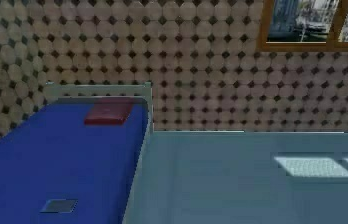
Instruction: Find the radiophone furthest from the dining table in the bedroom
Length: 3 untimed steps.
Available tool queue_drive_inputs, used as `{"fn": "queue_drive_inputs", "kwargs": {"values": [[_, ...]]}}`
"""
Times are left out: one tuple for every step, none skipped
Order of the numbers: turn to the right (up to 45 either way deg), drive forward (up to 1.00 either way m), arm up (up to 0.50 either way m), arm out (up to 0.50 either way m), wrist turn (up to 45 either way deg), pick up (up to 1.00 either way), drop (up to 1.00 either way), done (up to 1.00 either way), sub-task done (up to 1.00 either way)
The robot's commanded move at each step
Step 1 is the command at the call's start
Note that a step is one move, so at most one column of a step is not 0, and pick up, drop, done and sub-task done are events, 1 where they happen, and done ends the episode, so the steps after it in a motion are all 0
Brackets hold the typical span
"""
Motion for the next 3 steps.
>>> {"fn": "queue_drive_inputs", "kwargs": {"values": [[0.0,0.15,0.00,0.00,0.0,0.00,0.00,0.00,0.00],[-42.0,0.00,0.00,0.00,0.0,0.00,0.00,0.00,0.00],[0.0,0.00,0.00,0.00,0.0,0.00,0.00,1.00,0.00]]}}
